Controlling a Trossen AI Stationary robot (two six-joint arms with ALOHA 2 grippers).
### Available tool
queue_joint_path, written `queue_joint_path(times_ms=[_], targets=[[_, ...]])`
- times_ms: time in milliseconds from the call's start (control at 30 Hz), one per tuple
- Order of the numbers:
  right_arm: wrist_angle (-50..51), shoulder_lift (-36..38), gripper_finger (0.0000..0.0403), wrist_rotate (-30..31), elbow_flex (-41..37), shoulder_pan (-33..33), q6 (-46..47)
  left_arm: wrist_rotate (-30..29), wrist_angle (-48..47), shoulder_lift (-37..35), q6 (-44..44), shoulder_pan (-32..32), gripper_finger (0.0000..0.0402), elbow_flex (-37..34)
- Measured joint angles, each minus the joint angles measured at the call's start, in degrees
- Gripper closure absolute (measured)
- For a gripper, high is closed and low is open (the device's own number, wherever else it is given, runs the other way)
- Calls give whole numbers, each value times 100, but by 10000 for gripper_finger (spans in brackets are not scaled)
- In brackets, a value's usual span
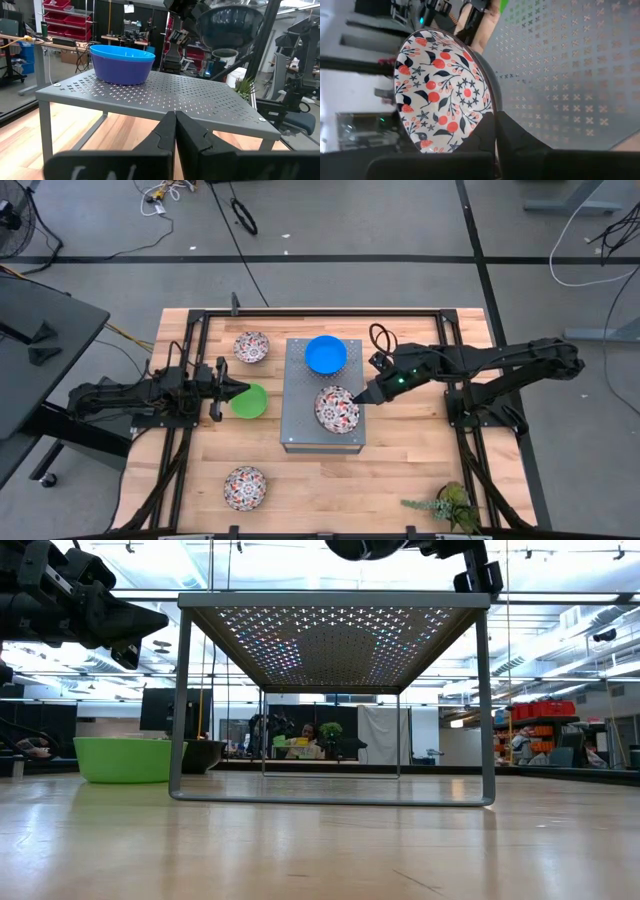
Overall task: Pick & Place Mini bowls
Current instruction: Put the middle white patterned bowl on the shelf
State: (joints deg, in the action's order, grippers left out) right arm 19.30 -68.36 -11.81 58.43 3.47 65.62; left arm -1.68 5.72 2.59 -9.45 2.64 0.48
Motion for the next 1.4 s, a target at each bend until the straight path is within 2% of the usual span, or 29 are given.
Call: queue_joint_path(times_ms=[367, 733, 1067, 1300, 1400], targets=[[460, 0, 403, 238, 0, -93, -226, -1, 0, 0, 0, 0, 387, -1], [484, -18, 403, 529, 0, -359, -1394, 0, 0, 1, 0, 1, 387, -1], [-182, -381, 403, 328, 0, -416, -1396, 1, 1, 0, 0, 1, 387, -1], [-180, -448, 403, 323, 9, -416, -1258, -1, 0, 1, 0, 1, 387, -1], [249, -448, 403, 323, 153, -416, -1249, -1, 0, 0, 0, 2, 387, -1]])
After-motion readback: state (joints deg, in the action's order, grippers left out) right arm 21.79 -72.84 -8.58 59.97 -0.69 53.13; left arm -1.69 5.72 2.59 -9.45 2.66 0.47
